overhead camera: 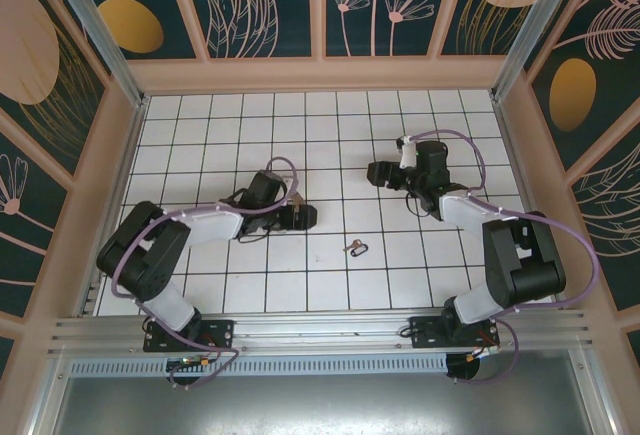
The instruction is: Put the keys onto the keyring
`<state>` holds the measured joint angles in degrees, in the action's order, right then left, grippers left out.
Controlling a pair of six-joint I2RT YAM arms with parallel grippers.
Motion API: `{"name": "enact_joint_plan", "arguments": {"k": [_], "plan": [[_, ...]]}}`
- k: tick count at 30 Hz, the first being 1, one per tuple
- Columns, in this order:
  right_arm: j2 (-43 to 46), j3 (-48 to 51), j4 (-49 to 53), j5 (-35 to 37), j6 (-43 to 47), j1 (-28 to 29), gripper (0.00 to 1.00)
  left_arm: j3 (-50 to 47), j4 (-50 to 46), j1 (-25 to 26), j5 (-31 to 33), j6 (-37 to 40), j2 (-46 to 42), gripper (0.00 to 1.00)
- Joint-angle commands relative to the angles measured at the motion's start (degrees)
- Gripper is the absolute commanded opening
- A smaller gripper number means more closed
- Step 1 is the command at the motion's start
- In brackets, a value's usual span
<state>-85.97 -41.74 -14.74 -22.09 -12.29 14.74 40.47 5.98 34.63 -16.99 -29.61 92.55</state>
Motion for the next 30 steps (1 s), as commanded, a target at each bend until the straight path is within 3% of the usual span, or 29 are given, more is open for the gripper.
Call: {"name": "enact_joint_plan", "arguments": {"k": [1, 6, 12, 15, 18, 23, 30], "plan": [[0.3, 0.2, -1.6, -5.6, 1.5, 0.8, 0.74, -2.2, -3.7, 0.3, -2.1, -3.5, -5.5, 0.88], [-2.7, -3.4, 1.2, -6.7, 5.0, 5.3, 0.72, 1.2, -9.8, 0.3, 0.7, -0.8, -11.5, 0.89], [-7.1, -7.3, 2.9, -8.3, 7.7, 10.5, 0.64, 1.1, -9.6, -1.5, -2.4, -1.0, -13.1, 0.9], [-9.1, -8.4, 2.9, -9.8, 10.2, 12.4, 0.55, -3.4, -5.2, -5.7, -6.8, -4.5, -15.8, 0.83], [-11.9, -10.3, 3.9, -11.6, 11.4, 13.8, 0.52, -3.3, -6.8, -6.9, -3.8, -3.4, -17.5, 0.74], [-14.1, -10.2, 2.9, -13.5, 9.2, 13.8, 0.5, -0.5, -8.1, -6.9, -2.2, -1.7, -14.1, 0.49], [-10.3, -2.4, -3.4, -13.5, 5.9, 14.6, 0.58, 2.1, -5.7, -6.9, -2.9, -1.2, -7.5, 0.39]]}}
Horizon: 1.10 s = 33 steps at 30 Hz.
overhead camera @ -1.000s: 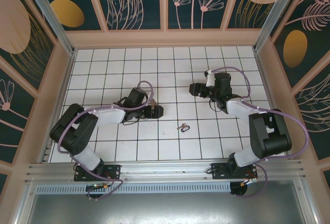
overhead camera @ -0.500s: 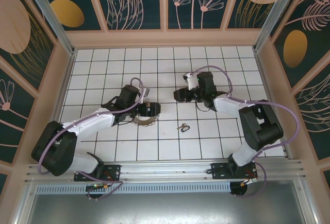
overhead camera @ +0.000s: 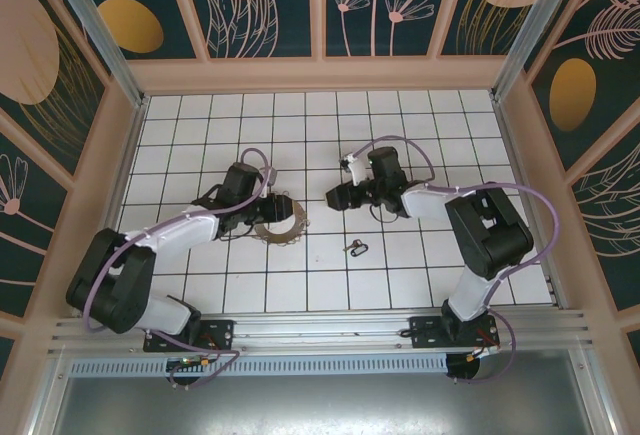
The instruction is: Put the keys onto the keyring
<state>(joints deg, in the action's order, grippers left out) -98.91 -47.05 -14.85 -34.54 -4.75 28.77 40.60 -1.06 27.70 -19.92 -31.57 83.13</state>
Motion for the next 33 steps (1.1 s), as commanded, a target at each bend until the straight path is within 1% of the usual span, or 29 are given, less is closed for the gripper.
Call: {"name": "enact_joint_plan", "arguments": {"k": [1, 5, 10, 16, 18, 20, 22, 25, 26, 33], "plan": [[3.3, 4.4, -4.8, -1.1, -2.1, 0.6, 0.59, 2.5, 1.6, 0.1, 0.1, 0.7, 2.8, 0.39], [6.3, 8.8, -9.7, -0.4, -3.8, 0.6, 0.62, 4.2, 2.1, 0.7, 0.8, 0.6, 5.6, 0.4], [9.0, 11.5, -13.3, 0.9, -3.7, 0.5, 0.68, 5.5, 2.7, 1.7, 1.3, -0.1, 8.8, 0.43], [10.9, 13.7, -15.2, 2.0, -3.2, 0.4, 0.79, 7.3, 1.7, 2.7, 3.9, -0.5, 11.3, 0.4], [11.2, 14.2, -15.3, 2.1, -2.9, 0.4, 0.82, 7.7, 1.6, 2.9, 4.0, -0.3, 12.0, 0.39], [11.5, 14.7, -15.4, 2.3, -2.7, 0.3, 0.83, 8.8, 1.0, 3.1, 4.0, 0.0, 13.1, 0.35], [11.9, 15.2, -15.4, 2.6, -2.5, 0.3, 0.83, 9.9, 0.3, 3.6, 4.3, 0.3, 14.1, 0.33], [12.4, 15.7, -15.9, 2.8, -2.5, -0.1, 0.83, 11.1, -0.4, 4.1, 4.9, 0.6, 14.7, 0.32], [12.5, 15.9, -16.0, 2.9, -2.5, -0.2, 0.83, 11.3, -0.7, 4.2, 5.3, 0.6, 16.5, 0.32], [12.5, 15.5, -16.4, 2.3, -2.5, -1.0, 0.85, 12.6, -4.2, 4.7, 8.3, 3.1, 17.6, 0.32]]}}
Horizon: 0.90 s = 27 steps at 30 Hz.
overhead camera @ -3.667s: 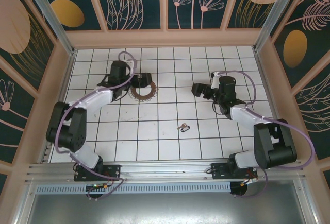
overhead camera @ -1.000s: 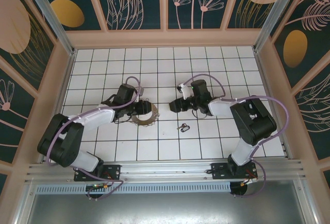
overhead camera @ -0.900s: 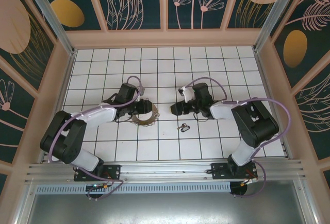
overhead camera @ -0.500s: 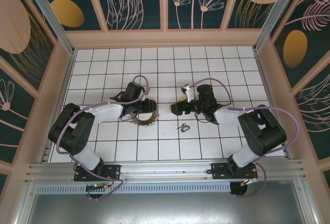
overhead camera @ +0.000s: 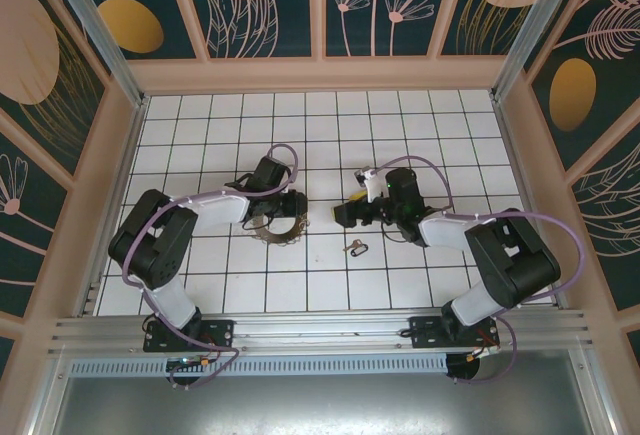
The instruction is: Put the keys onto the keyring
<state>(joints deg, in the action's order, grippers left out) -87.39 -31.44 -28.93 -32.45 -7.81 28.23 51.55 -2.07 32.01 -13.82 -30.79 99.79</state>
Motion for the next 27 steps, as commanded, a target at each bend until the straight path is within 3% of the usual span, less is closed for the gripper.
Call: {"name": "enact_joint_plan", "arguments": {"k": [1, 27], "plan": [[0.8, -0.4, -2.3, 0.1, 0.5, -0.6, 0.86, 1.6, -3.4, 0.4, 2.3, 2.4, 1.0, 0.32], [4.1, 1.2, -2.1, 1.0, 0.5, -2.9, 0.88, 2.2, -4.2, 3.0, 2.8, 2.3, 1.7, 0.17]]}}
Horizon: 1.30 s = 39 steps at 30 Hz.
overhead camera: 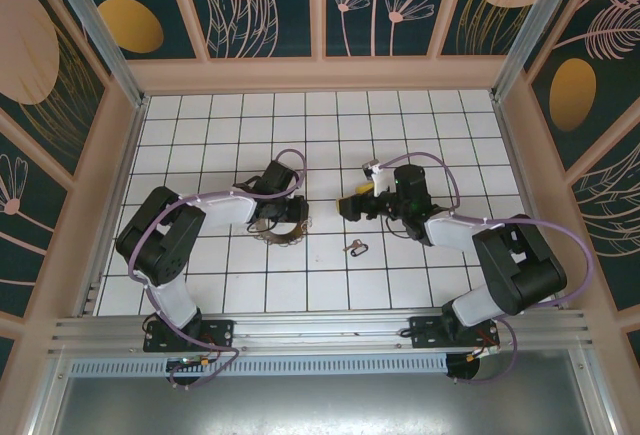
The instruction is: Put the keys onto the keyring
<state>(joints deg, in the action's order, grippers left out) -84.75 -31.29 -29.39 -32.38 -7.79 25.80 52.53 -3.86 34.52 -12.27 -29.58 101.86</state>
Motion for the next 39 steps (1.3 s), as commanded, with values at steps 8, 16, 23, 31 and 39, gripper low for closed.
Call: {"name": "enact_joint_plan", "arguments": {"k": [8, 16, 23, 31, 39], "plan": [[3.5, 2.5, -1.5, 1.5, 0.6, -1.3, 0.88, 2.1, -2.4, 0.8, 1.1, 1.2, 1.0, 0.13], [5.7, 3.3, -1.1, 2.2, 1.0, -2.4, 0.88, 2.1, -2.5, 1.0, 0.4, 1.7, 0.4, 0.07], [10.3, 5.3, -1.7, 4.0, 1.0, -2.9, 0.88, 1.1, -2.5, 1.4, 1.1, 3.2, -2.7, 0.0], [14.2, 6.6, -2.3, -1.4, 1.7, -3.3, 0.8, -0.9, -2.2, 1.5, -0.4, 10.1, -12.6, 0.0], [23.7, 7.0, -4.2, -11.2, 2.3, -3.1, 0.65, -6.1, 1.9, 1.4, -5.1, 17.1, -26.1, 0.0]]}}
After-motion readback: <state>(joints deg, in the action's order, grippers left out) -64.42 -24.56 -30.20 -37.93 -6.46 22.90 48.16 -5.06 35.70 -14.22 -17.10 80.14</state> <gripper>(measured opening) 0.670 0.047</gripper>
